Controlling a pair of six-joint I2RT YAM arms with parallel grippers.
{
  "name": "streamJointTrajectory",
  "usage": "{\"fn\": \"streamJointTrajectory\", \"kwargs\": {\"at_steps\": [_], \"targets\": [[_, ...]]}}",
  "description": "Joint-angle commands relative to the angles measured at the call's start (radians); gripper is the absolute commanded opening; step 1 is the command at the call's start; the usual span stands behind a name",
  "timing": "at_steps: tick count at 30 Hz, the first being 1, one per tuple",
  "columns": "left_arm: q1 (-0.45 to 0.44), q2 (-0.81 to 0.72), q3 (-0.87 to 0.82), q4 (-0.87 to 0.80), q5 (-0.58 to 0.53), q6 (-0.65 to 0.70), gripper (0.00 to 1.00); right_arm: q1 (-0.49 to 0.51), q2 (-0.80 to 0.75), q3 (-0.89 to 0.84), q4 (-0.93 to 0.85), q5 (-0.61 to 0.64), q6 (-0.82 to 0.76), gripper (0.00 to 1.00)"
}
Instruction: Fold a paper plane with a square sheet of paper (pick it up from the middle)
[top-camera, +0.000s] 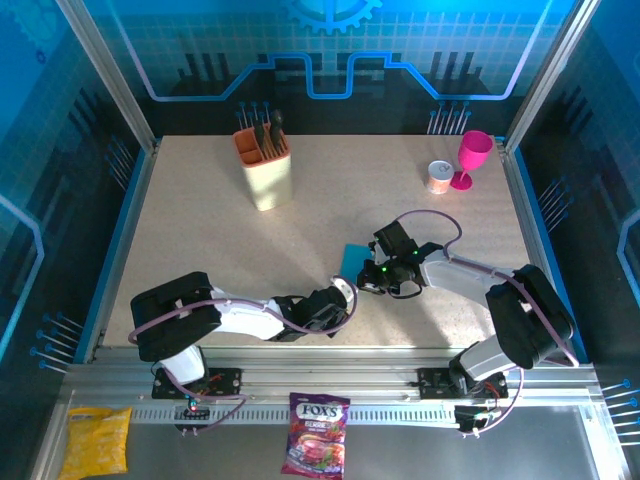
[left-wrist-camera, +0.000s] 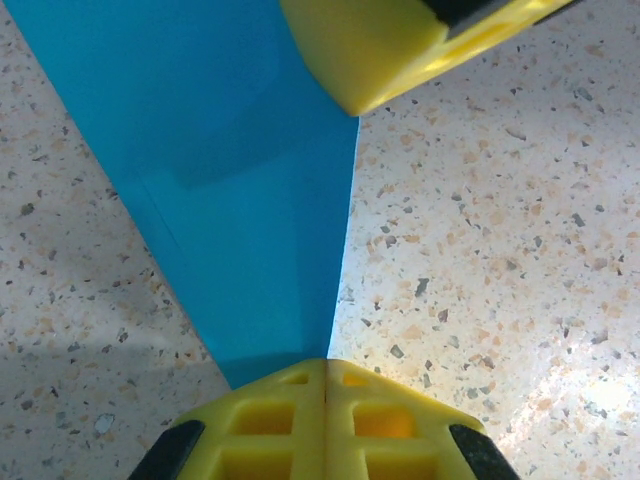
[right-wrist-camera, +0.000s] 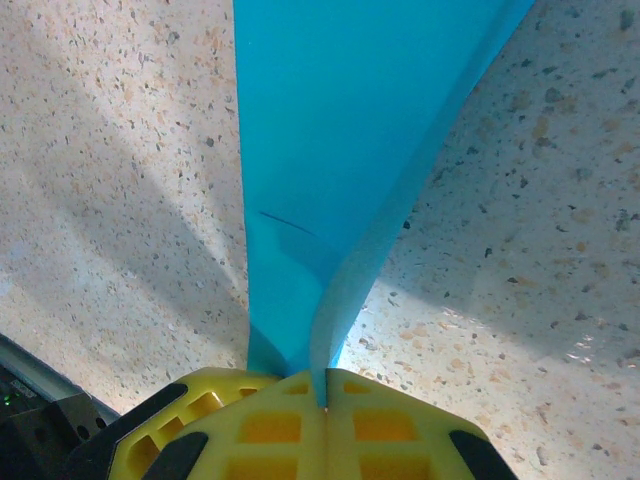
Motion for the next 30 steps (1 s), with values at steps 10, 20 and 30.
{"fn": "streamJointTrajectory", "kwargs": {"at_steps": [10, 20, 30], "targets": [[0.069, -0.062, -0.051, 0.059, 0.188, -0.069, 0.00, -0.111, -0.126, 0.102, -0.137, -0.020, -0.077, 0.28], [0.147, -0.063, -0.088, 0.121, 0.351, -0.136, 0.00, -0.162, 0.058, 0.256, -0.114, -0.157, -0.227, 0.15], [0.185, -0.044, -0.109, 0.159, 0.430, -0.157, 0.00, -0.095, 0.298, 0.391, -0.116, -0.205, -0.290, 0.04]]}}
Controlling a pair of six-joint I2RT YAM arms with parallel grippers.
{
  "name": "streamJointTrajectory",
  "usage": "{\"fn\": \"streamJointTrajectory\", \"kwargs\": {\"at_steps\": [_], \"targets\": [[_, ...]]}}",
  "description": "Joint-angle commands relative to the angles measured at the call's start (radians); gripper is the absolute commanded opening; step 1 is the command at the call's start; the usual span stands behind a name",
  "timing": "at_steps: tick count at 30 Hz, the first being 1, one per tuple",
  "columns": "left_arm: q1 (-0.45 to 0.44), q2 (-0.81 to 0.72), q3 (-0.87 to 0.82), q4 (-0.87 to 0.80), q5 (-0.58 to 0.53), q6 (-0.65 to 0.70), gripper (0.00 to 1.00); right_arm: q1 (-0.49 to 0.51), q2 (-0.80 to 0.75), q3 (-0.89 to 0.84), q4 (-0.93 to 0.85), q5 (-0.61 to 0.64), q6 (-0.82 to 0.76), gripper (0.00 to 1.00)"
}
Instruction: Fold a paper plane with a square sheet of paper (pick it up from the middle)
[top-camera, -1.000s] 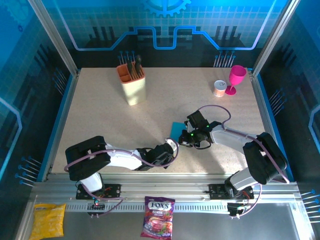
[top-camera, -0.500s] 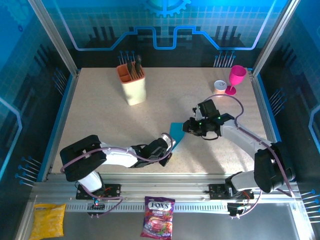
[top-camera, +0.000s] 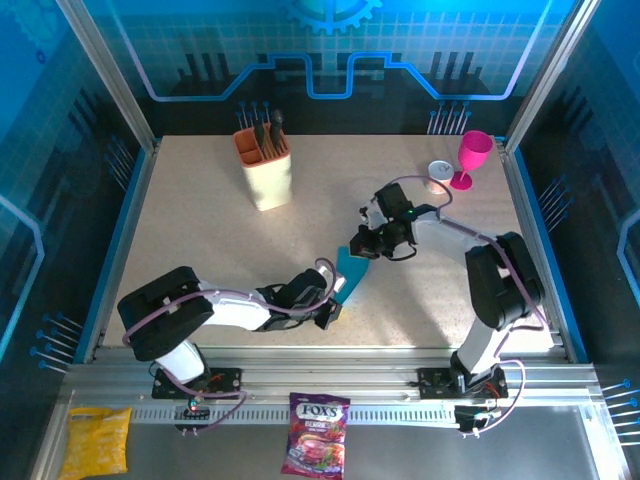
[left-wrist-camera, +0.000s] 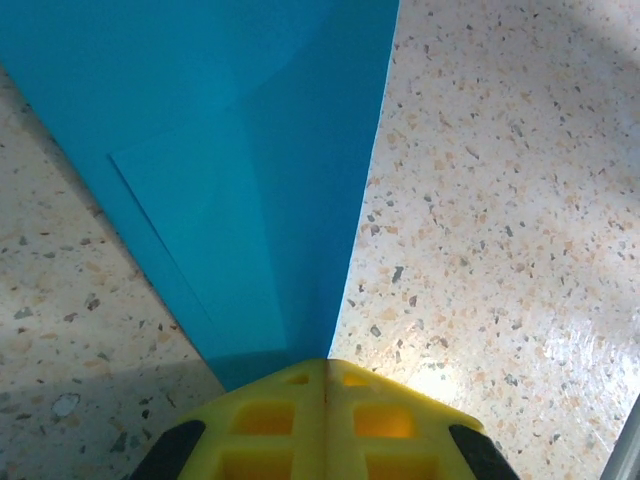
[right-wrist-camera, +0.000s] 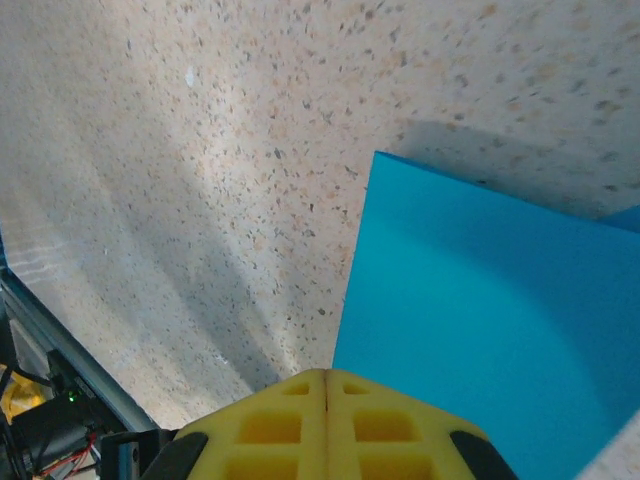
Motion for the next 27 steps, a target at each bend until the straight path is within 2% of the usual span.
{"fn": "streamJointTrajectory", "kwargs": {"at_steps": [1, 13, 20, 23, 27], "targets": [[0.017, 0.002, -0.020, 0.036, 0.053, -0.019, 0.00, 0.038, 0.055, 0.049, -0.014, -0.041, -0.038, 0.04], [0.038, 0.003, -0.039, 0.055, 0.072, -0.019, 0.00, 0.059, 0.237, 0.132, -0.032, -0.011, -0.039, 0.00], [0.041, -0.005, -0.058, 0.070, 0.050, -0.031, 0.00, 0.049, 0.268, 0.132, -0.039, -0.010, -0.036, 0.00], [0.041, -0.007, -0.067, 0.079, 0.043, -0.038, 0.00, 0.041, 0.250, 0.123, -0.031, -0.025, -0.023, 0.04], [0.043, -0.013, -0.080, 0.097, 0.032, -0.050, 0.00, 0.021, 0.184, 0.122, -0.022, -0.054, -0.010, 0.20]]}}
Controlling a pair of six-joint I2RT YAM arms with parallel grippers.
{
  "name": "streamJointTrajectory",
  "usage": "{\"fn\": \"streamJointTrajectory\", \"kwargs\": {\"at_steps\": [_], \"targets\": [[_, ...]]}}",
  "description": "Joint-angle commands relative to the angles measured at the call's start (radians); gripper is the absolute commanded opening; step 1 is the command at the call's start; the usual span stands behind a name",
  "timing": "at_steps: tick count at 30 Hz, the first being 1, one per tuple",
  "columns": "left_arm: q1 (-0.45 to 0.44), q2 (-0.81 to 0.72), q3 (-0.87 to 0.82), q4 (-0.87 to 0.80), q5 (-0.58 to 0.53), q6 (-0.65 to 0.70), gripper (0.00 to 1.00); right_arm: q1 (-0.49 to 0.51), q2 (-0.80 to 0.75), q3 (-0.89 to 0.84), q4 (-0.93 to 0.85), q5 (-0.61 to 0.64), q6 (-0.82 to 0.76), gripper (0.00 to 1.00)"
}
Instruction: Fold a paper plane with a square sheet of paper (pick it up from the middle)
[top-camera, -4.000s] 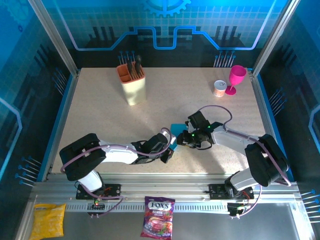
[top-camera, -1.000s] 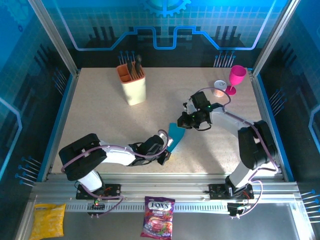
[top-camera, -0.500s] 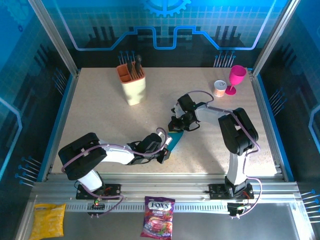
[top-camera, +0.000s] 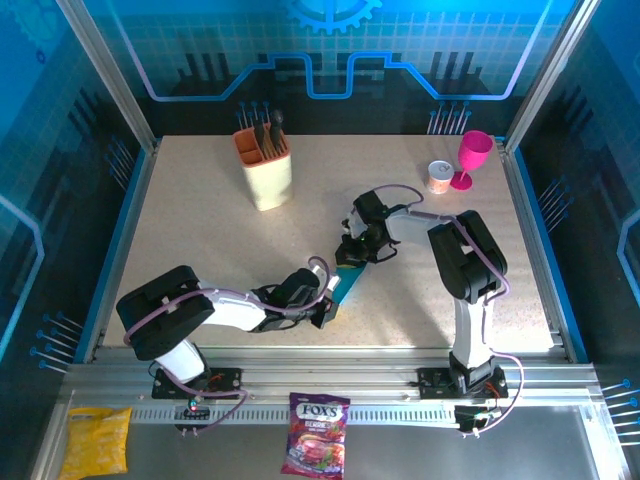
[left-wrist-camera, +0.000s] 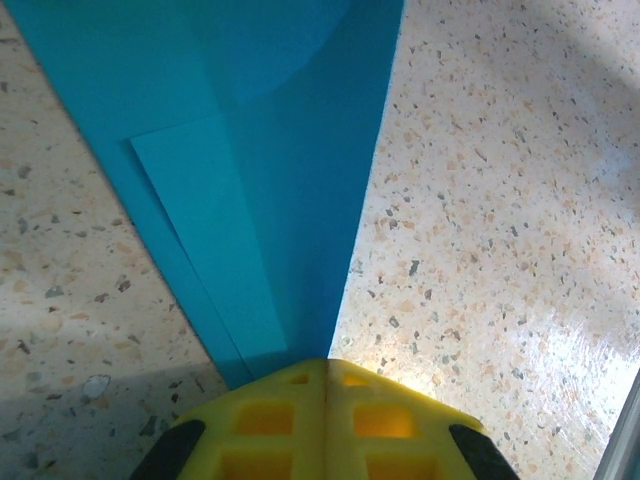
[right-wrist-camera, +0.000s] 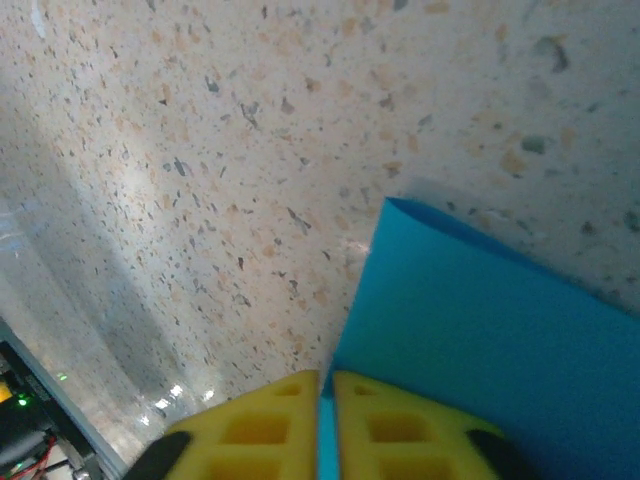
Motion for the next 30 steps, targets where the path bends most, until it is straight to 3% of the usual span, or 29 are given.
{"fn": "streamJointTrajectory", "kwargs": {"at_steps": [1, 12, 21, 30], "targets": [[0.009, -0.014, -0.027, 0.013, -0.013, -0.026, 0.00, -0.028, -0.086, 0.006, -0.012, -0.030, 0.004, 0.22], [0.055, -0.049, -0.081, 0.110, 0.039, -0.103, 0.00, -0.081, -0.332, -0.048, -0.048, 0.024, -0.015, 0.33], [0.117, -0.053, -0.117, 0.220, 0.149, -0.191, 0.00, -0.074, -0.356, -0.126, -0.028, 0.039, -0.028, 0.33], [0.155, -0.013, -0.133, 0.296, 0.240, -0.234, 0.00, -0.021, -0.359, -0.202, 0.015, 0.075, 0.001, 0.44]]}}
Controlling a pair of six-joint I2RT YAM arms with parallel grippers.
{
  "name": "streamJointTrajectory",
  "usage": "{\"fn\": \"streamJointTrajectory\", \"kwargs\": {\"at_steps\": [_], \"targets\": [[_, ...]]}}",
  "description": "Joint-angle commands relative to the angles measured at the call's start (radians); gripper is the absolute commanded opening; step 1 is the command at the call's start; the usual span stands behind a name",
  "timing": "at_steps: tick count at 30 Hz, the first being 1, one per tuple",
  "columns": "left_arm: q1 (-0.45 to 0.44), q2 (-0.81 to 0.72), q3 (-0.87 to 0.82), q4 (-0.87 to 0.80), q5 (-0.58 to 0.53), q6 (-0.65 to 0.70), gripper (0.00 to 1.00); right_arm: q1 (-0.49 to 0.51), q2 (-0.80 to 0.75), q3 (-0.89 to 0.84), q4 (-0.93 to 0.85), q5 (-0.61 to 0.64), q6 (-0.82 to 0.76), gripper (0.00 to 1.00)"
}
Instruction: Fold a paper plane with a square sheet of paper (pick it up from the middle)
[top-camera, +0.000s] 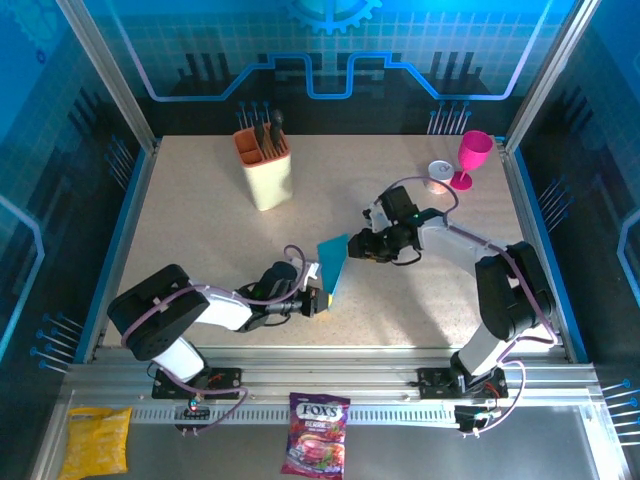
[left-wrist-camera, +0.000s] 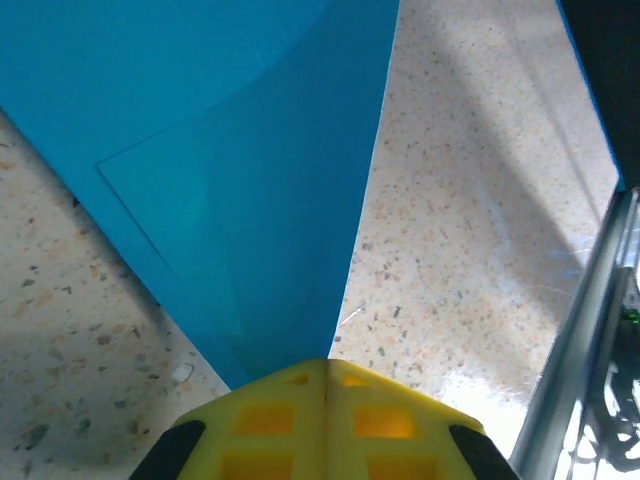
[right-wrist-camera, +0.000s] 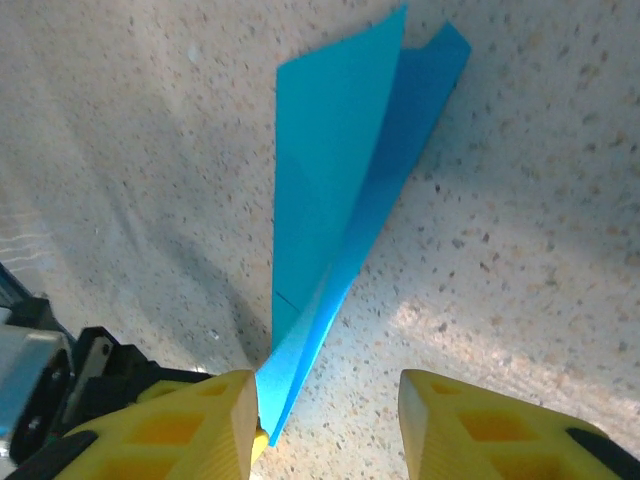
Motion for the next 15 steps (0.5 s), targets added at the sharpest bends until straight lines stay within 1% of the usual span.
{"fn": "streamJointTrajectory", "kwargs": {"at_steps": [1, 7, 12, 14, 15], "targets": [[0.011, 0.016, -0.018, 0.057, 0.063, -0.026, 0.00, 0.028, -0.007, -0.019, 0.022, 0.011, 0.013, 0.44], [0.011, 0.017, -0.012, 0.034, 0.061, -0.011, 0.00, 0.072, 0.016, -0.005, 0.030, 0.037, 0.041, 0.47], [0.012, 0.023, -0.009, 0.032, 0.062, -0.005, 0.00, 0.087, 0.057, 0.026, 0.023, 0.045, 0.055, 0.47], [0.011, 0.026, -0.008, 0.031, 0.065, -0.002, 0.00, 0.089, 0.073, 0.035, 0.022, 0.042, 0.060, 0.44], [0.012, 0.028, -0.006, 0.031, 0.066, -0.002, 0.00, 0.089, 0.078, 0.039, 0.021, 0.041, 0.060, 0.42]]}}
